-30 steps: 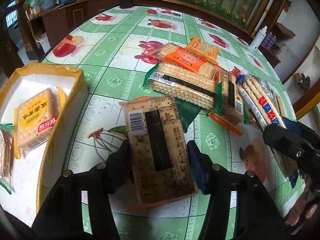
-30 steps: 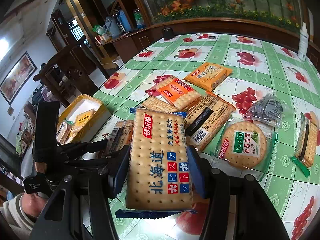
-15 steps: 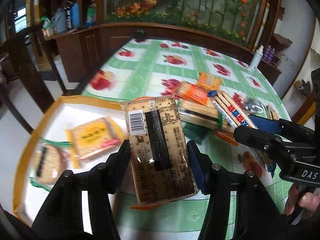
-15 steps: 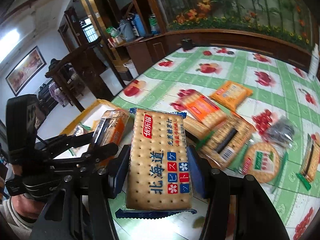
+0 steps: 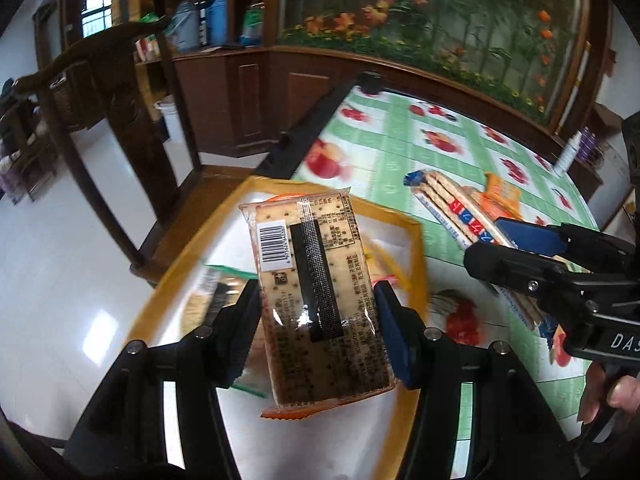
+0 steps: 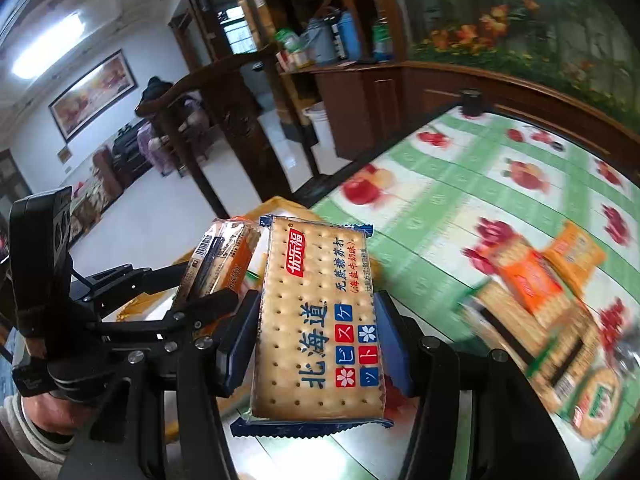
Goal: Organize snacks
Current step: 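Carry both packs to the box and release them inside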
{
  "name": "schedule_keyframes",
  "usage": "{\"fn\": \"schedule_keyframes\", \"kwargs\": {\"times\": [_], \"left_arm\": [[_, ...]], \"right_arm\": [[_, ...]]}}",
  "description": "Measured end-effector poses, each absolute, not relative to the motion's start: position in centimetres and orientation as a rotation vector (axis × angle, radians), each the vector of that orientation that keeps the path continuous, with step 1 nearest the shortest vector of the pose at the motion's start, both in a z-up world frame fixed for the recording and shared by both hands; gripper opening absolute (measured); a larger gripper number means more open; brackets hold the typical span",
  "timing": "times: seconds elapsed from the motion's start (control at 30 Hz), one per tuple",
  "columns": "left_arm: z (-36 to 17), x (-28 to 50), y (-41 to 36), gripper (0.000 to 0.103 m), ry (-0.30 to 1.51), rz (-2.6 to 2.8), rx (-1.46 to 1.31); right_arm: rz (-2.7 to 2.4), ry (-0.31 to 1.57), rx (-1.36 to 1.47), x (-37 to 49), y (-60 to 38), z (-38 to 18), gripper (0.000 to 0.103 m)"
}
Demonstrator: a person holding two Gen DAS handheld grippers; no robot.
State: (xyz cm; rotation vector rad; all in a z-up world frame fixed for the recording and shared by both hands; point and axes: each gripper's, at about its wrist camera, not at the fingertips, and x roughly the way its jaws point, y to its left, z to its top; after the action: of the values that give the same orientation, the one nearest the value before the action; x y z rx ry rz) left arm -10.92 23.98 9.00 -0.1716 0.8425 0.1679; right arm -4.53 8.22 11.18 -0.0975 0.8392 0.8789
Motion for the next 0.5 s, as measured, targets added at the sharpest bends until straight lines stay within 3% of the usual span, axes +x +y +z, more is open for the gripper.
{"fn": "schedule_keyframes", "kwargs": {"times": [0.5], "left_arm": [[5.5, -10.5, 28.8, 0.058, 0.929, 0.236, -0.193]], "right_arm": [[0.886, 0.929, -0.193, -2.9, 15.8, 7.8, 0.056]]}}
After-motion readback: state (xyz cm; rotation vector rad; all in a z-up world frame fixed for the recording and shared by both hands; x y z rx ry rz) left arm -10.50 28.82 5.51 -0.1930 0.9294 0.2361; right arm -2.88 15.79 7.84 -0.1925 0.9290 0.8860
